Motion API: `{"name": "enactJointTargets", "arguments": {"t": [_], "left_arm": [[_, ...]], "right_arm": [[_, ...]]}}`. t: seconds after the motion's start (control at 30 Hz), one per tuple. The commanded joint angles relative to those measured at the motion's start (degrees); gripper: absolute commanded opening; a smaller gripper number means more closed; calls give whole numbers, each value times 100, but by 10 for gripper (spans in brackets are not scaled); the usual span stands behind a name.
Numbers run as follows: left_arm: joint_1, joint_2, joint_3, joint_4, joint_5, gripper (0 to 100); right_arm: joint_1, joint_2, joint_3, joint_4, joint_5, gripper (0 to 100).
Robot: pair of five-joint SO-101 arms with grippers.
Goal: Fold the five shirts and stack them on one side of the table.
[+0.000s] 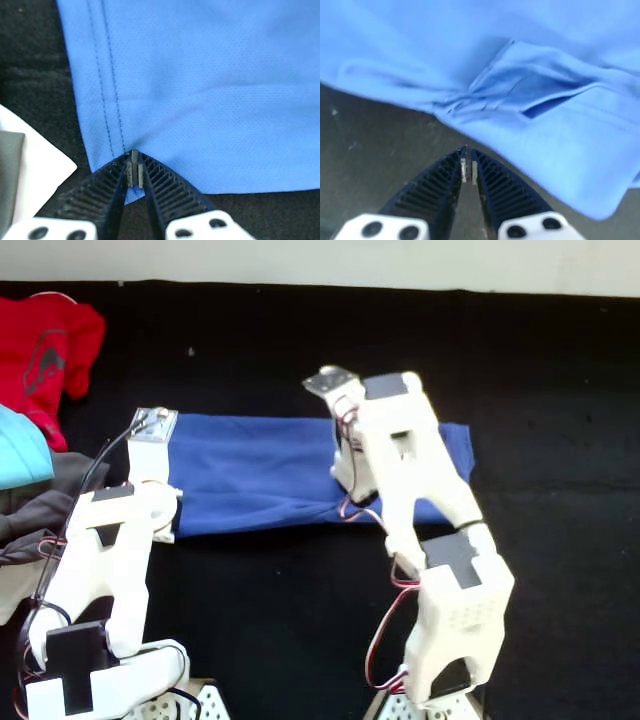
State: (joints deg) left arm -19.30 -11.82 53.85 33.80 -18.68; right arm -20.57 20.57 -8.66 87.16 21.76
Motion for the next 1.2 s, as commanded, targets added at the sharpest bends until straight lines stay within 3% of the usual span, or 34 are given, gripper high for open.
{"name": "enactJointTargets", "arguments": {"t": [0.0,0.2,0.33,0.77,0.97,1.17], "left_arm": [[-101,-110,4,-105,44,8],[-101,-110,4,-105,44,8],[-101,-110,4,-105,44,8],[-101,-110,4,-105,44,8],[-101,-110,4,-105,44,8],[-101,-110,13,-105,44,8]], "right_arm": [[-31,-66,84,-655,44,7],[13,163,101,-1622,35,7],[13,338,84,-1666,35,7],[497,-1305,-286,-453,35,7],[532,-1859,673,259,44,7],[532,-3345,2712,-198,79,7]]}}
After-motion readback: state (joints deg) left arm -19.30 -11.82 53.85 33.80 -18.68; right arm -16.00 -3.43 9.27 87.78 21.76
